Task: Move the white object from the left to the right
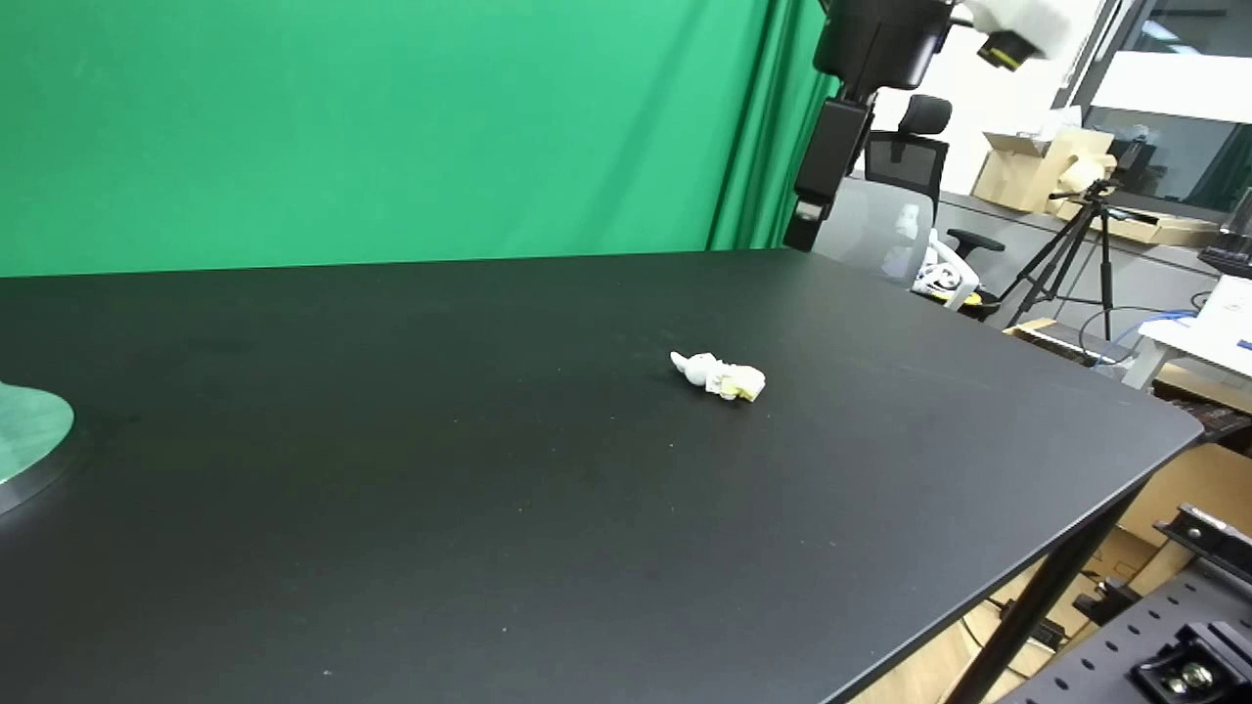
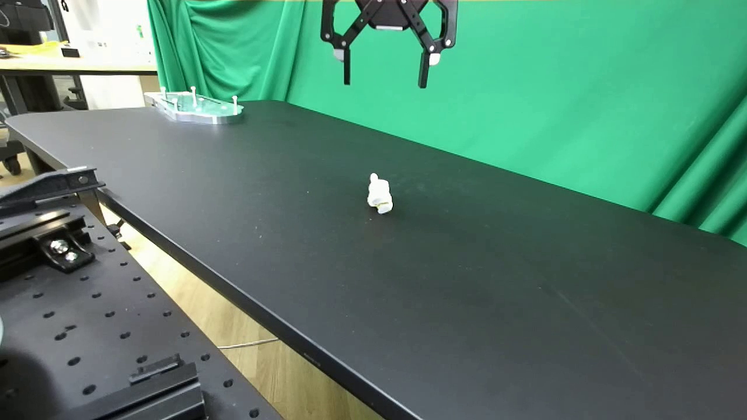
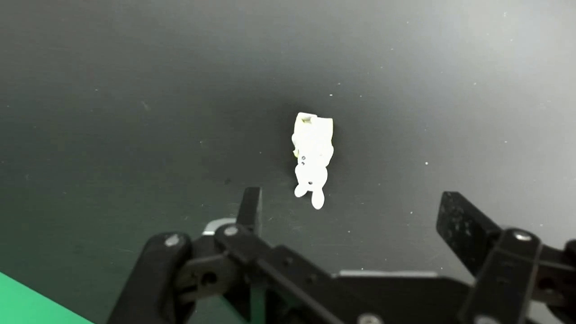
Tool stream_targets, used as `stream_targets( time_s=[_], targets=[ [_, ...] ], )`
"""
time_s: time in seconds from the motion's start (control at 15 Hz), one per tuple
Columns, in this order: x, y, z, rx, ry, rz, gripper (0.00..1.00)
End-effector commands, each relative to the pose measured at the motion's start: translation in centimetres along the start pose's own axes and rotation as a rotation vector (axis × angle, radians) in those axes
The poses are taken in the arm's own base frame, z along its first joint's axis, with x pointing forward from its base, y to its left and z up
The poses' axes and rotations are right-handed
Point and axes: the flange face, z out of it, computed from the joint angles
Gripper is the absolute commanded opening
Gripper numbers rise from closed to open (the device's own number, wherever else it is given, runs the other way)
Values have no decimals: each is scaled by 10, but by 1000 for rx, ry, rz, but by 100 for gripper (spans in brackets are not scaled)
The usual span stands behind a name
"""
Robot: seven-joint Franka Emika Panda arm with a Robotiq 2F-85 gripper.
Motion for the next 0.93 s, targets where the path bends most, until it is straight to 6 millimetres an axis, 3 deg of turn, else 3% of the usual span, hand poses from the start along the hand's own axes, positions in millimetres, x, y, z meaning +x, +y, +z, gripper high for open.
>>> stream_targets(
  time_s=[0.0,0.47,0.87],
  targets=[
    [20,16,30,-6,0,-13,100],
    [36,28,86,22,-58,-21,100],
    [34,26,125,70,-123,-24,100]
  ],
)
